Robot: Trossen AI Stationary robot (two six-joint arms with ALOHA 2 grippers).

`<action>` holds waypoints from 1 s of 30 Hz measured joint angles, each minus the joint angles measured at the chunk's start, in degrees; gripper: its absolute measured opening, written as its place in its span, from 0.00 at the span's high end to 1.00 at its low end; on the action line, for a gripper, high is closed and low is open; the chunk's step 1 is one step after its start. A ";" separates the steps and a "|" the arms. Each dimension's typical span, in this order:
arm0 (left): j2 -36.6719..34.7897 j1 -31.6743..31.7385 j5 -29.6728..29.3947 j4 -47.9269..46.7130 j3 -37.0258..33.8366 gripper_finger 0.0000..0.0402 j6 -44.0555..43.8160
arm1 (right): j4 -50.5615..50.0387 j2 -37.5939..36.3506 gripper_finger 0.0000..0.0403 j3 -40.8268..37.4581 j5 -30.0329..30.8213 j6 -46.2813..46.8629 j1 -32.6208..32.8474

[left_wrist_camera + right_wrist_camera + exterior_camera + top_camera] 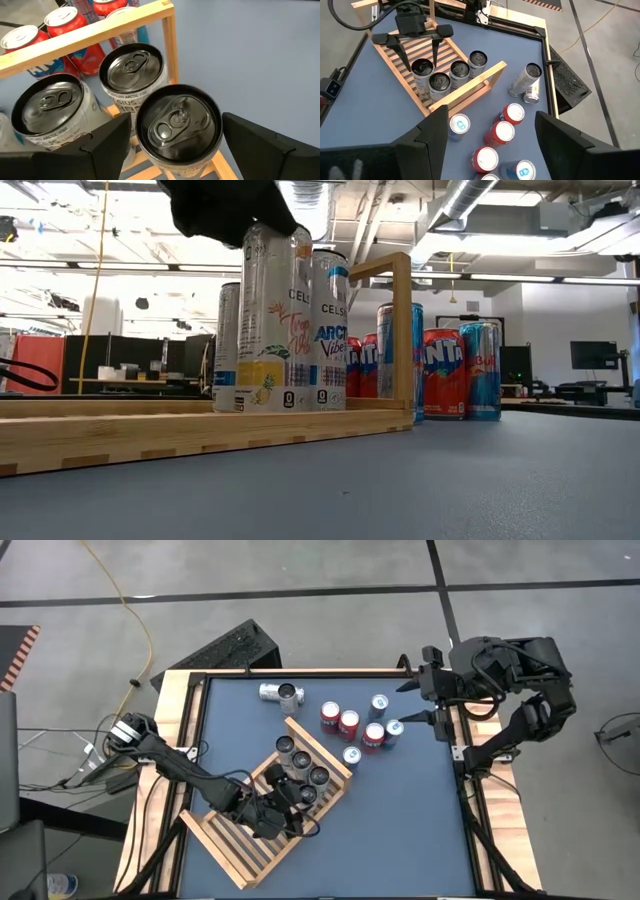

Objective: Place canned beverage on shelf
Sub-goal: Put the top right white yellow soda can on the shelf

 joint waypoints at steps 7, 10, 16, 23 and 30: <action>0.00 0.50 0.07 0.33 -0.24 0.26 -0.05 | -0.21 0.00 0.36 0.00 0.00 0.38 0.00; 0.00 0.50 0.12 0.36 -0.24 0.26 -0.41 | -0.41 0.00 0.36 0.00 0.00 0.46 0.00; 1.00 0.50 1.46 0.84 -0.30 0.26 -2.49 | -0.44 0.00 0.36 0.00 0.02 0.98 0.00; 1.57 0.52 1.58 1.71 -0.35 0.27 -2.58 | -0.44 0.00 0.36 0.00 0.06 1.00 -0.02; 1.57 0.50 1.37 1.76 -0.35 0.37 -2.56 | -0.89 0.00 0.36 0.00 0.22 2.36 -0.02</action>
